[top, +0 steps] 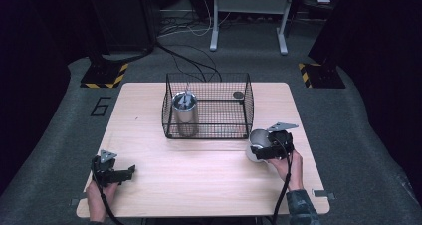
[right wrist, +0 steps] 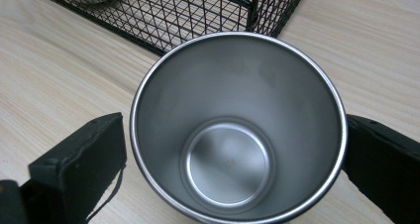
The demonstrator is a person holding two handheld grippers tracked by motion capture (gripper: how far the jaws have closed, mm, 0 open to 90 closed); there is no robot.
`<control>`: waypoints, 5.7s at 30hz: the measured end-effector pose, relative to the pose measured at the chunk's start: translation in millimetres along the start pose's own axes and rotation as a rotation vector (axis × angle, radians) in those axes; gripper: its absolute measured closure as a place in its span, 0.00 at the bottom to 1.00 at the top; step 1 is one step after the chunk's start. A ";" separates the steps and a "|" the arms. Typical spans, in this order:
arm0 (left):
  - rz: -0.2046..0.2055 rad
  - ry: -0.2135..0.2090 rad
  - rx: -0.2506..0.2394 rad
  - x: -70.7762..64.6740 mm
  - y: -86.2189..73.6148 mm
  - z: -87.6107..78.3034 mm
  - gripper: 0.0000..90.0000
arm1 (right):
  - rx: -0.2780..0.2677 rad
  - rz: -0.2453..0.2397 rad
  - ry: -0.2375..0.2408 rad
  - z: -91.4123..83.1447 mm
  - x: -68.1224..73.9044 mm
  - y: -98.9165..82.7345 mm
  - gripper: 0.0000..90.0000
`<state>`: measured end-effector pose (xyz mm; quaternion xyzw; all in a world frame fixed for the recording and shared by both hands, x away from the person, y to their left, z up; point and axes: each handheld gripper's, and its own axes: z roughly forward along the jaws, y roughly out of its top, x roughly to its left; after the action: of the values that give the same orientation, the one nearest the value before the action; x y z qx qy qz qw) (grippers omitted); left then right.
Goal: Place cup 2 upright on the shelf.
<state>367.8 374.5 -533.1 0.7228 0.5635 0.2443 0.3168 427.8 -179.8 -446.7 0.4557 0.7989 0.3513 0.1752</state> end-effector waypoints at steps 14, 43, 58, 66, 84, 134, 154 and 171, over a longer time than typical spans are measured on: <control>-0.001 0.000 0.000 -0.1 0.0 0.0 0.02 | -0.007 -0.016 -0.018 1.3 -0.6 -2.6 0.06; -0.006 -0.003 0.004 -0.4 -0.1 -0.2 0.02 | -0.019 -0.045 -0.003 -14.2 8.9 5.5 0.06; -0.008 -0.003 0.003 -0.4 -0.1 -0.1 0.01 | -0.027 -0.078 0.026 -26.6 21.1 21.7 0.06; -0.007 -0.003 0.003 -0.4 -0.1 -0.1 0.02 | -0.035 -0.091 0.041 -30.3 27.3 31.5 0.06; -0.007 -0.002 0.004 -0.4 -0.1 -0.1 0.02 | -0.035 -0.128 0.068 -37.0 39.2 56.9 0.06; 0.007 -0.002 0.010 0.6 0.1 -0.6 0.02 | -0.044 -0.206 0.111 -28.8 60.8 138.1 0.06; 0.002 -0.004 0.010 0.3 0.0 -0.6 0.02 | -0.034 -0.205 0.112 -8.7 57.2 163.4 0.06; 0.004 -0.002 0.008 0.3 0.1 -0.5 0.02 | 0.004 -0.229 0.086 14.5 55.0 181.7 0.06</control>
<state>367.6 374.9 -532.6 0.7255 0.5625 0.2420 0.3141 517.7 -65.8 -323.5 0.3463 0.8531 0.3470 0.1787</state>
